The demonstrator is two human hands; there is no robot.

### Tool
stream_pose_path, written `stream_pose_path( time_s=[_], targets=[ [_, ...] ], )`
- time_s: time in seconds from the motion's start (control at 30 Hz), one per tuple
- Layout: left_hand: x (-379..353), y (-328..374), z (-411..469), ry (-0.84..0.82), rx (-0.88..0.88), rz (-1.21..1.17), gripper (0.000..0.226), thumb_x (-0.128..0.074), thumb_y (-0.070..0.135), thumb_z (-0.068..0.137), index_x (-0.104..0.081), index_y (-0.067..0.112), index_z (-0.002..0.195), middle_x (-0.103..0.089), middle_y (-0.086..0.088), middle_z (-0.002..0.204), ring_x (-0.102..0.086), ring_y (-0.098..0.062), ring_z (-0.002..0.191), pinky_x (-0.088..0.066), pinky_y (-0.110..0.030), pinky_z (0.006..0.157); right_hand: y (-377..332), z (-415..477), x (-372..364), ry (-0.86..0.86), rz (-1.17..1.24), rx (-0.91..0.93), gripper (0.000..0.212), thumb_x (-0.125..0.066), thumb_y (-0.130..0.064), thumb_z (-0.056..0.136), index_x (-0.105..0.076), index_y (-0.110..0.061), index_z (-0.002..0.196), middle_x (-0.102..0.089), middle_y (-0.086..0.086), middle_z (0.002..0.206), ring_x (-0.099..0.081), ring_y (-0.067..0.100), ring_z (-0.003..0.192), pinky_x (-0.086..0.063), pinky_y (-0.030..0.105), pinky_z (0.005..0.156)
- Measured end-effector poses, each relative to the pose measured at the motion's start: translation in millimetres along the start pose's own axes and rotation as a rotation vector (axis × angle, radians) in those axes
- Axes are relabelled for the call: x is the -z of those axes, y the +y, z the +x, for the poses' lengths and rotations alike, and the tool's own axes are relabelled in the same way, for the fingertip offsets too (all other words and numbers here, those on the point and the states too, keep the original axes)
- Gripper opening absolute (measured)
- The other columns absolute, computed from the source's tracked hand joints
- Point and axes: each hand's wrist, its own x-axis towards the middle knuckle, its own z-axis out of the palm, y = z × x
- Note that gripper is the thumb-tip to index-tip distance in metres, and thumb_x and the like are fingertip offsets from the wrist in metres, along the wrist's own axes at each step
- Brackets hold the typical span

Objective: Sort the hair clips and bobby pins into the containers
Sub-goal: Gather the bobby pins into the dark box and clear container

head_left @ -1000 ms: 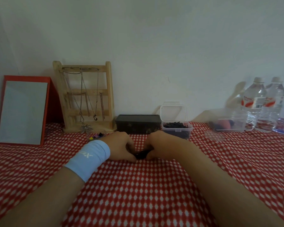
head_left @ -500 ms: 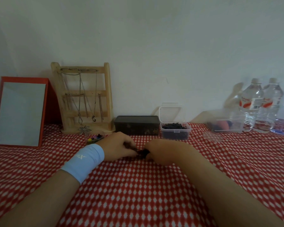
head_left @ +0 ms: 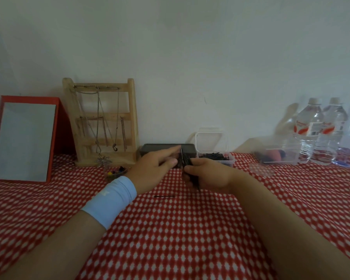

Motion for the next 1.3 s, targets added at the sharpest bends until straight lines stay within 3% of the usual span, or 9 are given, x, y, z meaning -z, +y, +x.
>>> stream_pose_path(
  time_s=[0.3,0.47,0.7,0.87,0.93,1.0,1.07,1.17,1.3],
  targets=[
    [0.6,6.3,0.9,0.19,-0.058,0.016,0.035,-0.068,0.009,0.088,-0.066,0.033,0.114,-0.068,0.019,0.097,-0.062,0.013,0.09,-0.046,-0.005,0.085,-5.1,-8.0,-7.4,-0.239,0.294,0.03,0.02,-0.038,-0.01,0.106,-0.058,-0.009,0.104,-0.052,0.007,0.08,-0.05,0.018,0.069,-0.044,0.031,0.066],
    [3.7,9.8,0.4,0.182,-0.095,0.068,0.032,-0.061,0.015,0.094,-0.066,0.028,0.122,-0.067,0.016,0.11,-0.058,0.014,0.101,-0.038,0.001,0.085,-7.7,-8.7,-7.4,-0.273,0.314,-0.013,0.018,-0.037,-0.012,0.106,-0.054,-0.011,0.098,-0.053,0.005,0.08,-0.049,0.016,0.068,-0.041,0.027,0.06],
    [3.6,8.4,0.8,0.142,-0.026,0.014,0.019,-0.061,0.023,0.095,-0.075,0.026,0.107,-0.072,0.023,0.084,-0.065,0.008,0.089,-0.044,-0.006,0.081,-8.8,-10.8,-11.9,-0.247,0.328,0.035,0.021,-0.035,-0.007,0.106,-0.056,-0.009,0.101,-0.054,0.006,0.078,-0.051,0.016,0.065,-0.04,0.024,0.056],
    [-2.2,22.5,9.9,-0.005,-0.019,-0.05,0.034,-0.041,0.026,0.104,-0.053,0.036,0.135,-0.063,0.02,0.124,-0.057,0.008,0.112,-0.037,-0.008,0.099,-11.0,-9.9,-7.6,-0.186,0.401,0.077,0.022,-0.036,-0.011,0.106,-0.055,-0.011,0.096,-0.05,0.005,0.077,-0.049,0.015,0.064,-0.041,0.026,0.06],
    [-3.5,28.6,14.2,-0.108,0.037,-0.067,0.037,-0.039,0.028,0.105,-0.05,0.037,0.138,-0.069,0.012,0.114,-0.064,-0.001,0.104,-0.043,-0.024,0.104,-9.7,-9.7,-2.8,-0.15,0.431,0.085,0.021,-0.038,-0.009,0.106,-0.055,-0.008,0.094,-0.052,0.007,0.079,-0.052,0.017,0.068,-0.045,0.028,0.062],
    [-1.1,39.4,17.8,-0.158,0.074,-0.106,0.036,-0.038,0.027,0.105,-0.051,0.034,0.138,-0.071,0.007,0.1,-0.068,-0.006,0.094,-0.049,-0.024,0.097,-9.2,-10.0,3.2,-0.124,0.412,0.09,0.019,-0.039,-0.009,0.105,-0.055,-0.008,0.096,-0.053,0.006,0.079,-0.053,0.018,0.07,-0.046,0.029,0.064],
    [-1.7,53.9,23.6,-0.097,0.152,-0.338,0.032,-0.039,0.029,0.105,-0.055,0.03,0.132,-0.069,0.006,0.103,-0.067,-0.009,0.098,-0.05,-0.019,0.09,-16.2,-9.6,11.9,-0.089,0.442,0.111,0.018,-0.038,-0.009,0.105,-0.055,-0.009,0.098,-0.053,0.005,0.078,-0.052,0.017,0.07,-0.043,0.029,0.065],
    [-10.5,61.7,31.8,0.026,0.394,-0.897,0.033,-0.039,0.034,0.104,-0.053,0.014,0.126,-0.066,-0.009,0.122,-0.064,-0.023,0.111,-0.048,-0.036,0.101,-36.4,-7.5,26.8,0.028,0.573,0.196,0.021,-0.035,-0.008,0.106,-0.053,-0.011,0.098,-0.052,0.003,0.075,-0.05,0.017,0.068,-0.04,0.029,0.064],
    [-28.0,62.8,30.4,-0.108,0.63,-1.287,0.06,-0.034,0.042,0.103,-0.047,-0.01,0.131,-0.057,-0.031,0.129,-0.055,-0.04,0.121,-0.043,-0.047,0.105,-52.2,2.0,44.5,0.199,0.554,0.346,0.02,-0.034,-0.008,0.108,-0.051,-0.013,0.1,-0.052,0.0,0.071,-0.051,0.017,0.067,-0.044,0.03,0.067]
  ],
)
